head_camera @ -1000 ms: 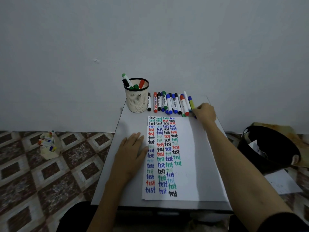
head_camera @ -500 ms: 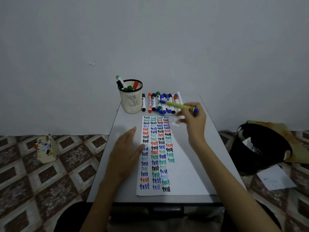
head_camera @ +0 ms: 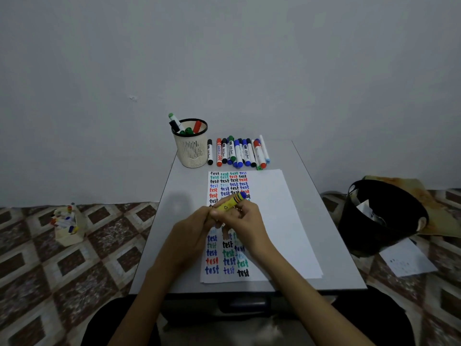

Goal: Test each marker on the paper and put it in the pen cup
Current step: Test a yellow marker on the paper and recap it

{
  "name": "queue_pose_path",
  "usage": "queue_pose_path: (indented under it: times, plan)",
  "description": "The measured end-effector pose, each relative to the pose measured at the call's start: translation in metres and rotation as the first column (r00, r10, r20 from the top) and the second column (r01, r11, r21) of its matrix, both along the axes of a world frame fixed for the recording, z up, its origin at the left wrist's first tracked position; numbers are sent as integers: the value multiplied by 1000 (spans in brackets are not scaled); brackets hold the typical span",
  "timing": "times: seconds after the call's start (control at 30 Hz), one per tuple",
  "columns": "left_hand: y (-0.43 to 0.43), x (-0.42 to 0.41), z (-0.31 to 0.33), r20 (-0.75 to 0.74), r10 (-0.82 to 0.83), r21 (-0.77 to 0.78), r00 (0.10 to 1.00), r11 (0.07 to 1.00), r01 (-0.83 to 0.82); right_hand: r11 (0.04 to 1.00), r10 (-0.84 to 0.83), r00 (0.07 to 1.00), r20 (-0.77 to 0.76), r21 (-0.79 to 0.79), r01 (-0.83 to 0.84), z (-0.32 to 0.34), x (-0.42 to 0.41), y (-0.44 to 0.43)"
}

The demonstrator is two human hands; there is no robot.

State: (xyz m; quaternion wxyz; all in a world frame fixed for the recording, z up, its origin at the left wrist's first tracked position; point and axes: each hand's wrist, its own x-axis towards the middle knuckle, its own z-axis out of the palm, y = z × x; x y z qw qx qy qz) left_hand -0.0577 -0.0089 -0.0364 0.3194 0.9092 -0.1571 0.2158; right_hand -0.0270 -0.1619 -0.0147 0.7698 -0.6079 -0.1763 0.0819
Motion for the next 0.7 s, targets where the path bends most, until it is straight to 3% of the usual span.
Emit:
queue_pose_path:
  times: [0.23, 0.5, 0.7]
  plan:
    - [5, -2, 0, 42, -19, 2, 999, 1000, 19, 1000, -5, 999, -33, 19, 6, 3, -1, 2]
    - [4, -6, 8, 48, -23, -32, 999, 999, 25, 1000, 21, 999, 37, -12, -21, 17, -2, -14]
    - [6, 2, 1, -13, -13, -145, 1000, 989, 11, 953, -184, 978, -100, 227, 203, 26, 18, -49]
